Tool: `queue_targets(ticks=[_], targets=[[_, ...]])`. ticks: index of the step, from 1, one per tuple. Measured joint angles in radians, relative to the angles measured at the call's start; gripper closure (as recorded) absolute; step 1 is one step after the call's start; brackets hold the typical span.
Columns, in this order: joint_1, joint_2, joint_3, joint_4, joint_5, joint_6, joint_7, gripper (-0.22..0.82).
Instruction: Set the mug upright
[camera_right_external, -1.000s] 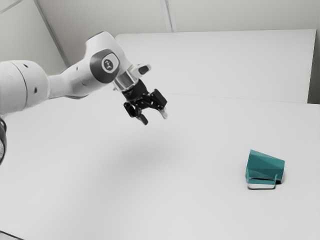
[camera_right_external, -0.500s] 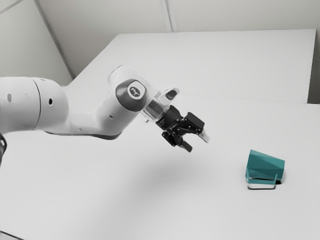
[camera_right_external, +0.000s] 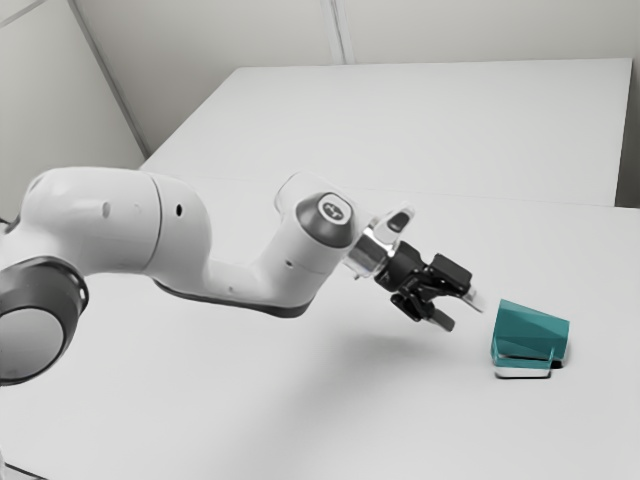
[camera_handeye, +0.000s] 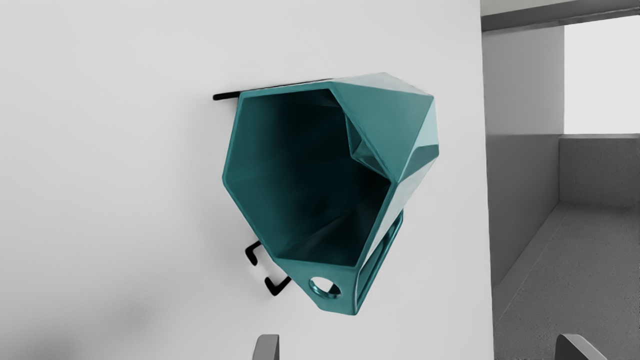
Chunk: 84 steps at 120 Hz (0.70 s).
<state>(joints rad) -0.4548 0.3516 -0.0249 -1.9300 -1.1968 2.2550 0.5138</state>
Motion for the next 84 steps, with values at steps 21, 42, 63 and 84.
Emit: queue_targets(ticks=[21, 42, 63, 84], targets=[[-0.043, 0.026, -0.006, 0.014, -0.047, 0.02, 0.047, 0.0], [-0.064, 0.051, -0.006, 0.037, -0.071, 0.037, 0.081, 0.0], [-0.061, 0.051, -0.005, 0.048, -0.073, 0.049, 0.108, 0.0], [-0.06, 0.062, -0.003, 0.08, -0.068, 0.076, 0.132, 0.0]])
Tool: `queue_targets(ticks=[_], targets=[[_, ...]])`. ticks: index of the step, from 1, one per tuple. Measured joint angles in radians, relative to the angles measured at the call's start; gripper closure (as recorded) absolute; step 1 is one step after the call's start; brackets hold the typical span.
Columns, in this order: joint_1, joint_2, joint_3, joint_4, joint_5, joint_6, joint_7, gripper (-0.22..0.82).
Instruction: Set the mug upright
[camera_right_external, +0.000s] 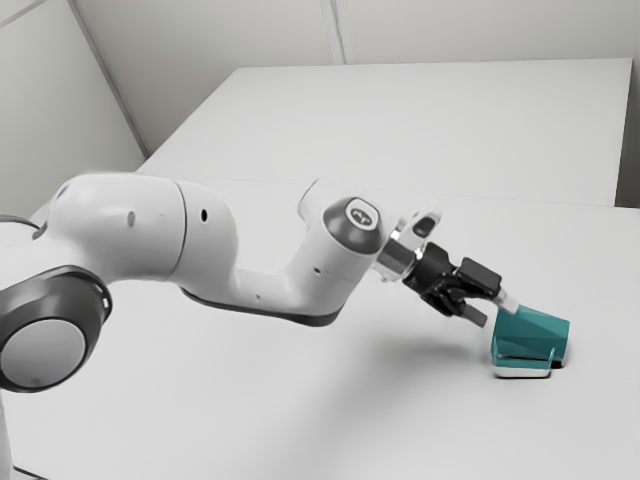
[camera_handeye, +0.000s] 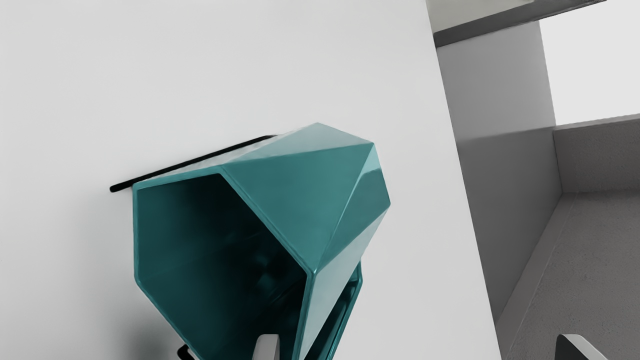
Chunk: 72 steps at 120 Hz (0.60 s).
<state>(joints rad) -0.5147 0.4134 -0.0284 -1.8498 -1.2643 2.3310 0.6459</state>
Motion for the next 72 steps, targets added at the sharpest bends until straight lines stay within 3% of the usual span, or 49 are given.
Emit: queue_targets(ticks=[72], targets=[[-0.02, 0.089, -0.002, 0.078, -0.007, 0.052, 0.05, 0.0]])
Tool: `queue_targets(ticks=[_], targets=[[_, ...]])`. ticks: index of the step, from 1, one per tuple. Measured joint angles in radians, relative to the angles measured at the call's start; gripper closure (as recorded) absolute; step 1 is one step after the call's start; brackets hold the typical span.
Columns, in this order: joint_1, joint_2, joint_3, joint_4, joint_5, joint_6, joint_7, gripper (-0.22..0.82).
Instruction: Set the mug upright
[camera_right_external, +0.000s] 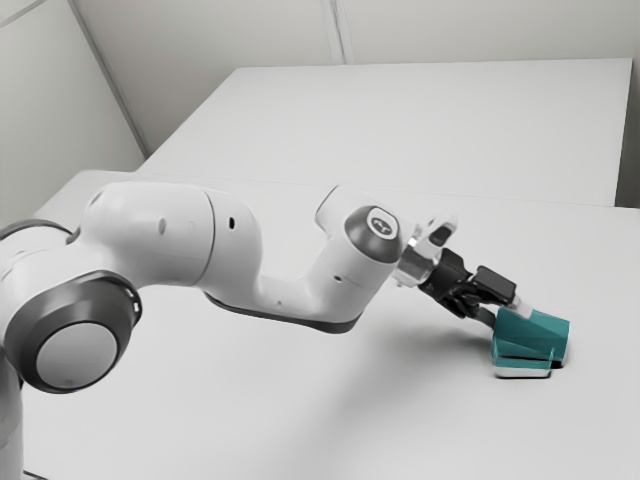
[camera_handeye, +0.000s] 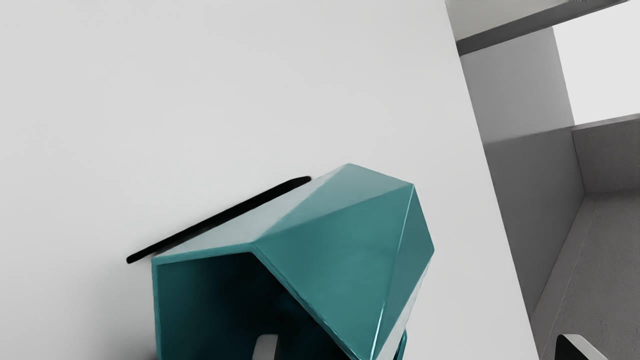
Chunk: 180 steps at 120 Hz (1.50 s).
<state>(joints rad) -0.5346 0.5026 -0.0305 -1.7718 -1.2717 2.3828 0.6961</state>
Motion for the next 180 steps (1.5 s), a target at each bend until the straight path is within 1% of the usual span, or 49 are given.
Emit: queue_targets(ticks=[28, 46, 73, 84, 96, 119, 180], targets=[[0.002, 0.034, 0.0, 0.018, -0.022, 0.001, 0.009, 0.0], [0.009, 0.051, 0.0, 0.02, -0.075, -0.007, 0.023, 0.0], [0.01, 0.055, 0.0, 0.02, -0.156, -0.036, 0.055, 0.0], [0.01, 0.055, 0.0, 0.02, -0.171, -0.044, 0.067, 0.02], [0.01, 0.056, 0.0, 0.019, -0.18, -0.049, 0.077, 0.07], [0.009, 0.061, 0.001, 0.013, -0.197, -0.059, 0.093, 0.18], [0.008, 0.061, 0.001, 0.012, -0.216, -0.081, 0.118, 0.54]])
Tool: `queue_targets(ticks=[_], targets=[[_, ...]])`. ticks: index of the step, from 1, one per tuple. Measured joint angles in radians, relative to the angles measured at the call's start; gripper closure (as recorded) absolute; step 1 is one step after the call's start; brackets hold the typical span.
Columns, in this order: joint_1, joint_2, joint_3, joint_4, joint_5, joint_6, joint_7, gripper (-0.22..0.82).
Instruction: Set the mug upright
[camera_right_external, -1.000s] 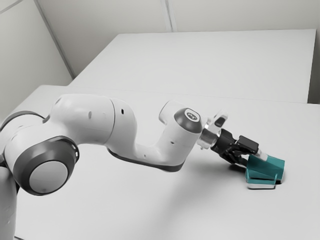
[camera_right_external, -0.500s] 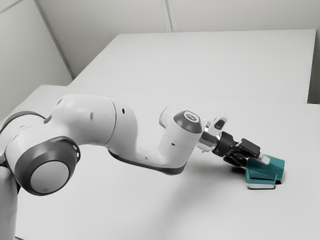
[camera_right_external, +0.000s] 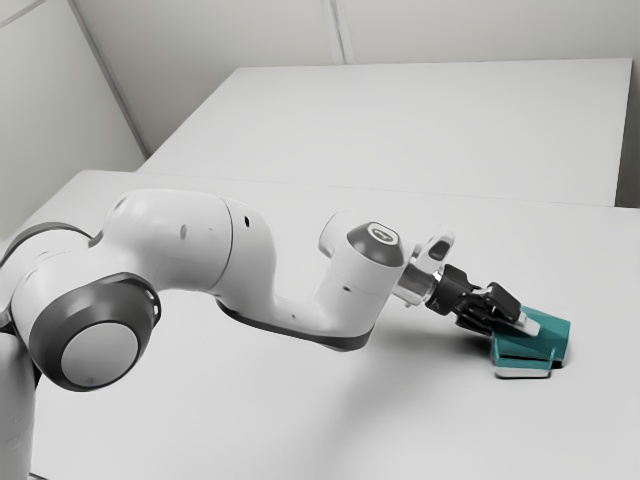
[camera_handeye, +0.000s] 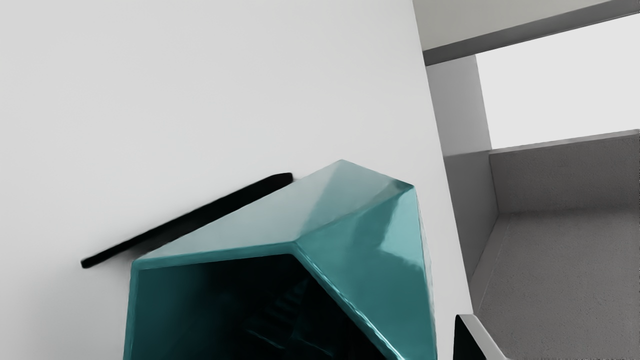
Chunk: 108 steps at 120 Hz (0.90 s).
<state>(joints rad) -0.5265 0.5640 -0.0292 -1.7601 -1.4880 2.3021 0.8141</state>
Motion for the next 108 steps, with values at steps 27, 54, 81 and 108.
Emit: queue_targets(ticks=[27, 54, 81, 108], targets=[[0.0, -0.001, 0.0, 0.001, -0.019, -0.012, 0.012, 0.7], [-0.013, -0.102, 0.004, -0.012, -0.01, -0.007, 0.037, 0.75], [0.018, -0.355, 0.006, -0.19, 0.183, 0.089, 0.039, 0.78], [0.186, -0.476, 0.012, -0.2, 0.926, 0.068, -0.122, 0.78]])
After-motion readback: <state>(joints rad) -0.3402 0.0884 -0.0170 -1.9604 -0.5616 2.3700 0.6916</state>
